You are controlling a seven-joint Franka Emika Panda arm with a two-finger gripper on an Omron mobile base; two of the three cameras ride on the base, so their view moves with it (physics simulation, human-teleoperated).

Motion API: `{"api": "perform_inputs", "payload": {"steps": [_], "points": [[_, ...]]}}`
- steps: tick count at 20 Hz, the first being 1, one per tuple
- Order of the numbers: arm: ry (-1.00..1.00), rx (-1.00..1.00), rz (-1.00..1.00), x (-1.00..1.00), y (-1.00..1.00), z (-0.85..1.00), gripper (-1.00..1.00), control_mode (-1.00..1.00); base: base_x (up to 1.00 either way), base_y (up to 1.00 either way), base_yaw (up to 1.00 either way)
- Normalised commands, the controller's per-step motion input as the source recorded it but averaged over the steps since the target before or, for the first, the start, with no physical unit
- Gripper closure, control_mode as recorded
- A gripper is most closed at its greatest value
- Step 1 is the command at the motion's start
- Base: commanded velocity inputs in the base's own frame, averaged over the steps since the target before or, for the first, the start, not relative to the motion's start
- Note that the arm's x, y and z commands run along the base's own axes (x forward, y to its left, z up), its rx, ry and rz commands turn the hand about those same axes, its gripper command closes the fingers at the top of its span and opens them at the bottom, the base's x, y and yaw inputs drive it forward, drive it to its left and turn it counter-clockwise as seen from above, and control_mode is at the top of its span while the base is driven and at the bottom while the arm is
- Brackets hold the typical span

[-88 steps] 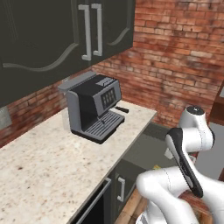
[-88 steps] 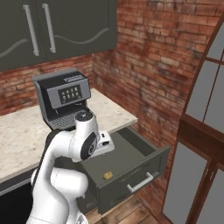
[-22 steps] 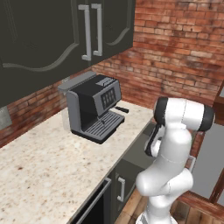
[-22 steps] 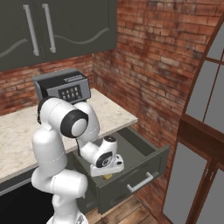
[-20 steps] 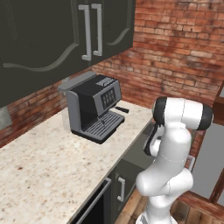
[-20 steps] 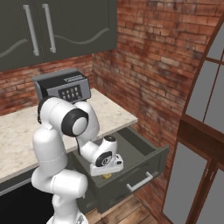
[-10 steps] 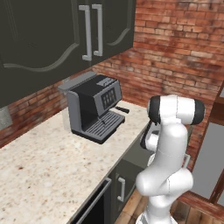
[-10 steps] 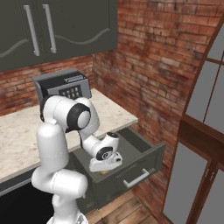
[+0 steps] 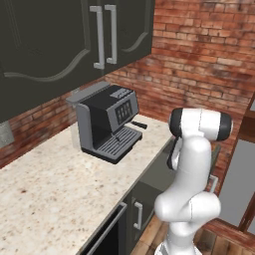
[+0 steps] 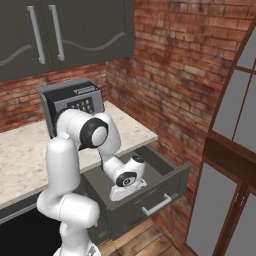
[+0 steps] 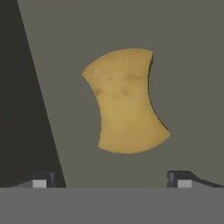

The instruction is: Restock the sink supplies by placing the sponge and soap dispenser on the counter and next to the sink. Make sure the soap dispenser is upright.

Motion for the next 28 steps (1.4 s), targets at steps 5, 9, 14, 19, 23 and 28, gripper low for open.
{"api": "perform_inputs", "payload": {"steps": [5,9,14,19,23,28], "points": [[-0.01,0.01,0.00,0.01,0.01,-0.02,-1.00,-1.00,0.00,0.00,0.00],[-0.04,0.00,0.00,0.00,0.01,0.00,-1.00,-1.00,0.00,0.00,0.00],[-0.07,0.00,0.00,0.00,0.01,0.02,-1.00,-1.00,0.00,0.00,0.00],[-0.01,0.00,0.00,-0.12,-0.24,0.00,-1.00,-1.00,0.00,0.00,0.00],[0.00,0.00,0.00,-0.31,-0.49,0.00,-1.00,-1.00,0.00,0.00,0.00],[0.00,0.00,0.00,-0.13,-0.30,0.00,-1.00,-1.00,0.00,0.00,0.00]]}}
